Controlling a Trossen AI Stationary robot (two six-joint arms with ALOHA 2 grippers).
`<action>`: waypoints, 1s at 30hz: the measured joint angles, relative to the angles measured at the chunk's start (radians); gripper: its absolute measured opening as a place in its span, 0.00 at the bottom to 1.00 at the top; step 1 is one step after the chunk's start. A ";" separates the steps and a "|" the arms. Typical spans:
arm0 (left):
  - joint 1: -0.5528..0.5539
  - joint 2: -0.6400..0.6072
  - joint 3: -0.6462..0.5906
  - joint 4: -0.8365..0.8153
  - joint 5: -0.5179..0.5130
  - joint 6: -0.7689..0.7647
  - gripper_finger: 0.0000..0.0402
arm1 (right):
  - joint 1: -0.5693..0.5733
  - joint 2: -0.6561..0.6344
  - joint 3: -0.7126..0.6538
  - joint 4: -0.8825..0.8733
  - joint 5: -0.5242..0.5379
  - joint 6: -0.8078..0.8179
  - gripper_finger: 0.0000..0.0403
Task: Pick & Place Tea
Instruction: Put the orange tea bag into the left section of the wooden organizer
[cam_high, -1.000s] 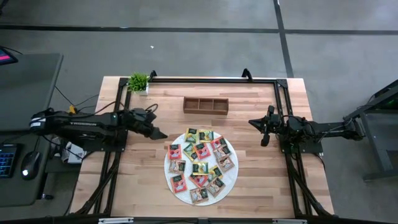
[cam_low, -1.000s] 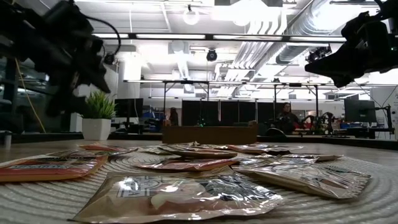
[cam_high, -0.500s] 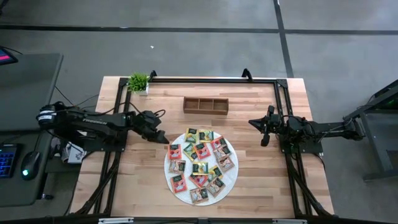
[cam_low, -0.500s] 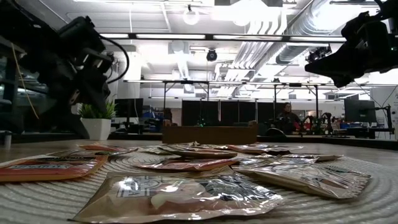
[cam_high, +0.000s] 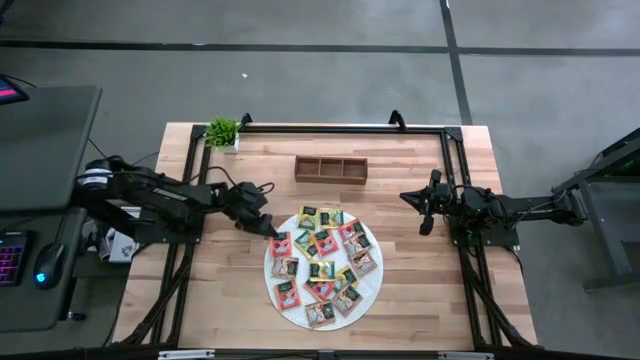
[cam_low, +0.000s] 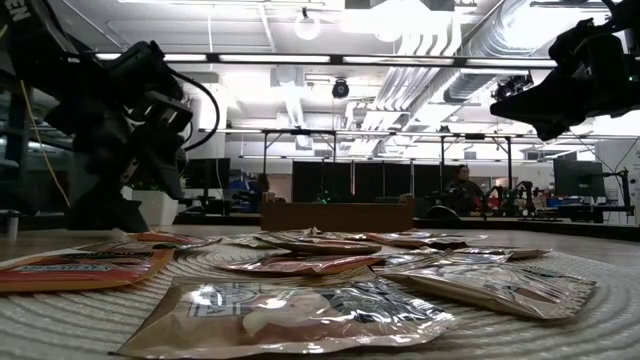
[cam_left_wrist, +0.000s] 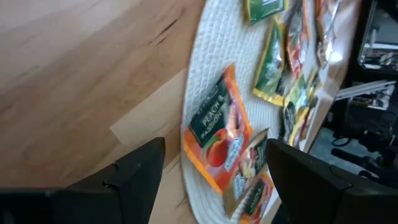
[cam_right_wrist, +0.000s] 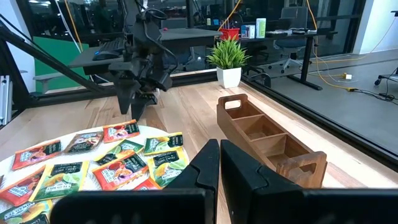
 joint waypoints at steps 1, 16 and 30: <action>-0.007 0.007 0.001 0.003 -0.005 -0.005 0.70 | 0.000 0.000 0.000 0.000 0.000 0.000 0.03; -0.023 0.015 0.001 0.027 -0.013 -0.040 0.70 | 0.000 0.000 0.000 0.000 0.000 0.000 0.03; -0.022 0.016 0.000 0.026 -0.017 -0.037 0.58 | 0.000 0.000 0.000 0.000 0.000 0.000 0.03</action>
